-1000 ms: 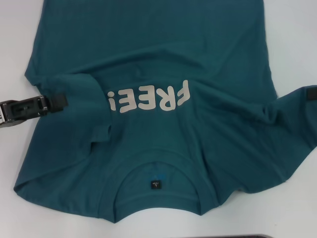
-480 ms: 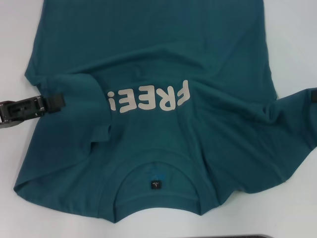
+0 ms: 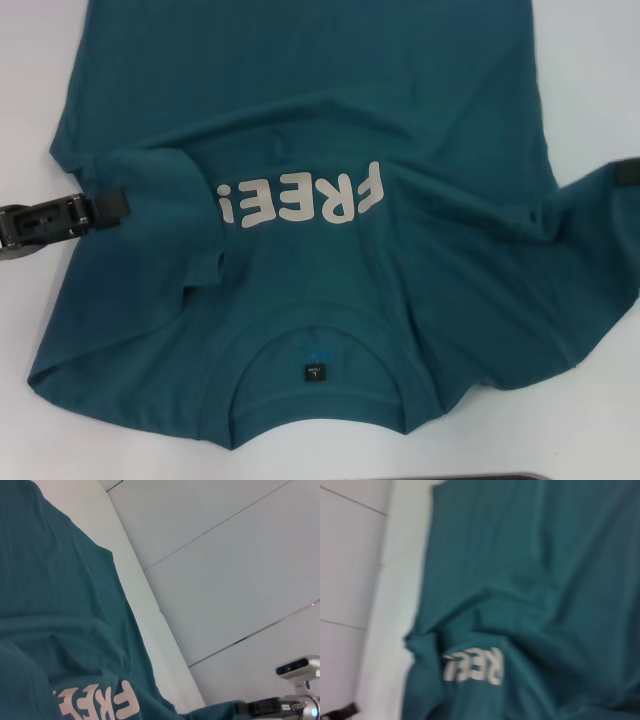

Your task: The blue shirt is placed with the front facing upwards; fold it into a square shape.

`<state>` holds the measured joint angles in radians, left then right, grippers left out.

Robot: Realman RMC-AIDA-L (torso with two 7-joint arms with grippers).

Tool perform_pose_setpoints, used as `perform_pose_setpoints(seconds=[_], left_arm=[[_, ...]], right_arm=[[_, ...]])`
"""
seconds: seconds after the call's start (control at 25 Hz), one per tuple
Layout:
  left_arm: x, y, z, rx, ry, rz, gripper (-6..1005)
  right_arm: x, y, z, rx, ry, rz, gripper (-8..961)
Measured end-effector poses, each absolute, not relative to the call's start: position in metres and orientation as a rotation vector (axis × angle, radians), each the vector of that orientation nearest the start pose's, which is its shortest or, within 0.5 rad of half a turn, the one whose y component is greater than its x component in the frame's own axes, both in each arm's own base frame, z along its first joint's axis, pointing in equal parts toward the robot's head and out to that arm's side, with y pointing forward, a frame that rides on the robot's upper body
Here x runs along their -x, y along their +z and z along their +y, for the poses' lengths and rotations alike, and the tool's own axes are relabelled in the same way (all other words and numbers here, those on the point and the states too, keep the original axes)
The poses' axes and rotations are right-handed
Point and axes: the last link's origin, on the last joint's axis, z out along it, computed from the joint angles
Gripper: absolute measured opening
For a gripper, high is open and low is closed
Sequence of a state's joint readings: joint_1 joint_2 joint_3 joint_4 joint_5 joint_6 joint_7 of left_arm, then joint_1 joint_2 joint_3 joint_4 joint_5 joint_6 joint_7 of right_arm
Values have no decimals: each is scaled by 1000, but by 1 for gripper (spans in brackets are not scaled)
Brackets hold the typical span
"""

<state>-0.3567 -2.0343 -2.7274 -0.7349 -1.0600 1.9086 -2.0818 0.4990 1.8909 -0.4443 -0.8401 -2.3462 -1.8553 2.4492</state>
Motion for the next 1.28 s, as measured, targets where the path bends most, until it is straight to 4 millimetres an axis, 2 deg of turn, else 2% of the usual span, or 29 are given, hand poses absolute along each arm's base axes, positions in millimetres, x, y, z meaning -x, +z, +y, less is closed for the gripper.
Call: perform_pose_setpoints(seconds=[0.16,0.32,0.6,1.28], left_arm=[[310,59,257,2386,-1016,-1724,842],[310,60,257,2373,-1026,-1720,842],[312,62,257,2355,-1038,-1719,842],[317,70,257,2289,-1079,-1714,843]], right_arm=[[-301,106,307,2305,577,1990,25],[-292,89,313,2365,591,2010,26],[-285,47,326,2395,453,2039,27],[-275,22,343,2353,453,2024,29]])
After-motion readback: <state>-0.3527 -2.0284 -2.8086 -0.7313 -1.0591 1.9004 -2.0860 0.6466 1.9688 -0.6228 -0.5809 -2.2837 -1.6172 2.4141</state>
